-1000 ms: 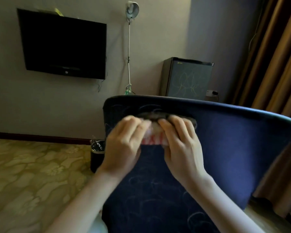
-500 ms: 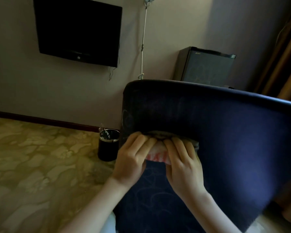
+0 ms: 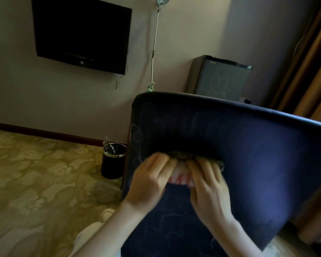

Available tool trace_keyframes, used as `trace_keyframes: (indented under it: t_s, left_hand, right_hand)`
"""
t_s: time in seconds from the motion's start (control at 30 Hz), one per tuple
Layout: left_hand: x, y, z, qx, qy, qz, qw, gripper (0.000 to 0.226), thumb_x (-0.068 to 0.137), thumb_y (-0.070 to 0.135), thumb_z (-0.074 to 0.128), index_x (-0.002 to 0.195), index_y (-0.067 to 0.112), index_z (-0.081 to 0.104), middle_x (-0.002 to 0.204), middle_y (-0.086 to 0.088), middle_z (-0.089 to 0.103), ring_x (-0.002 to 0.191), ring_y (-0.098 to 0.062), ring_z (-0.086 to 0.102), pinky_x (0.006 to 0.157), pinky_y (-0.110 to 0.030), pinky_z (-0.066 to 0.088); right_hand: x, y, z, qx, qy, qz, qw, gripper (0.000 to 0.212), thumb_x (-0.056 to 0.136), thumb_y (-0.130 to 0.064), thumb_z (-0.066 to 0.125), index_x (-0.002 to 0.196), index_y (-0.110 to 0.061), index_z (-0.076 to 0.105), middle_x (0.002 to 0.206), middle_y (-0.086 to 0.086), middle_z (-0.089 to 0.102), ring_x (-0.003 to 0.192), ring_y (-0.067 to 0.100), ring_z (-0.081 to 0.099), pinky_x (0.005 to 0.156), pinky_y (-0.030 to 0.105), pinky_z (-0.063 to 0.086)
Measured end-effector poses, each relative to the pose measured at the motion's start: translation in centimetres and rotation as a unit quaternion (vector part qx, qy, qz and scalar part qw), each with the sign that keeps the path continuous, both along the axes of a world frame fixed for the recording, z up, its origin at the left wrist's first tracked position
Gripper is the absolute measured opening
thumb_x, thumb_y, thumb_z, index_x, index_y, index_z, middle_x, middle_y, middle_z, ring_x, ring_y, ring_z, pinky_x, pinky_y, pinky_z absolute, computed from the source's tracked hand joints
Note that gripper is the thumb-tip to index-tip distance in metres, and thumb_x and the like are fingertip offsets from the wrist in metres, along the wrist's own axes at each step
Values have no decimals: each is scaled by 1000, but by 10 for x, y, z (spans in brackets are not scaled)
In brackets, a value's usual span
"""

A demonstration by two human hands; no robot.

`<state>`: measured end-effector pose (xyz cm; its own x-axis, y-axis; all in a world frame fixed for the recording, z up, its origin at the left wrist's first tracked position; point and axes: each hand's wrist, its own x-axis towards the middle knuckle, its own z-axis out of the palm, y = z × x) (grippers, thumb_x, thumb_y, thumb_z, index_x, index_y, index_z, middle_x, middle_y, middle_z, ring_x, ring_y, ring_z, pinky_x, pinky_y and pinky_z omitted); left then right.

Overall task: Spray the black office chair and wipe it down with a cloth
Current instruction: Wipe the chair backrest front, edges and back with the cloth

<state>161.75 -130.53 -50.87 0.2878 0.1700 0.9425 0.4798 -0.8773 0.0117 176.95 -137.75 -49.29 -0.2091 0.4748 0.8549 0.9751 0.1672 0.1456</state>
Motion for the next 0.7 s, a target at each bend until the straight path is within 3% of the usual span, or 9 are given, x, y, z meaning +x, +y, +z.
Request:
trace_keyframes:
  t_s: [0.07, 0.13, 0.27, 0.33, 0.43, 0.6, 0.7]
  left_hand:
    - [-1, -3, 55, 40, -32, 13, 999, 40, 99, 6, 29, 105, -3, 68, 98, -15, 65, 94, -28, 57, 80, -38, 53]
    - [-7, -5, 98, 69, -45, 31, 996, 38, 98, 6, 31, 108, -3, 67, 104, -16, 64, 100, -28, 56, 85, -34, 49]
    - [-20, -4, 122, 107, -52, 60, 991, 41, 99, 10, 29, 113, -3, 65, 110, -17, 64, 105, -27, 54, 89, -31, 46]
    - [-16, 0, 116, 103, -59, 62, 991, 41, 97, 8, 29, 115, -4, 64, 112, -18, 62, 108, -28, 49, 94, -32, 44]
    - [-7, 10, 91, 74, -65, 56, 994, 33, 88, 3, 49, 119, -1, 56, 122, -15, 52, 114, -30, 47, 101, -33, 39]
    - [-3, 24, 14, -3, 12, 41, 999, 53, 84, 26, 60, 130, 7, 42, 133, -10, 40, 121, -31, 45, 105, -37, 38]
    - [1, 25, -33, -23, 34, 40, 998, 55, 85, 35, 57, 131, 7, 42, 133, -9, 42, 123, -29, 45, 110, -36, 33]
  right_hand:
    - [-6, -2, 51, 41, -5, 3, 999, 48, 69, 6, 61, 116, 0, 61, 115, 18, 57, 100, 32, 48, 79, 40, 48]
    - [-11, -3, 91, 77, -17, 14, 997, 45, 70, 5, 69, 115, 2, 62, 116, 19, 57, 103, 32, 46, 85, 37, 42]
    - [-19, 2, 115, 130, -53, 15, 990, 38, 76, 0, 71, 113, 0, 64, 119, 13, 52, 104, 29, 44, 86, 34, 41]
    - [-17, 8, 108, 150, -64, 13, 986, 34, 79, -1, 67, 113, -1, 64, 120, 8, 46, 104, 28, 44, 88, 35, 41]
    - [-9, 17, 87, 152, -77, -2, 985, 32, 84, -7, 62, 116, -6, 64, 122, 7, 46, 107, 28, 44, 89, 37, 43]
    - [5, 24, 28, 80, -95, -30, 992, 39, 79, -12, 65, 117, -16, 59, 123, 2, 48, 105, 24, 49, 77, 34, 46]
    - [10, 22, -11, 41, -102, -32, 993, 42, 77, -17, 64, 118, -18, 55, 121, 1, 49, 103, 22, 49, 80, 31, 41]
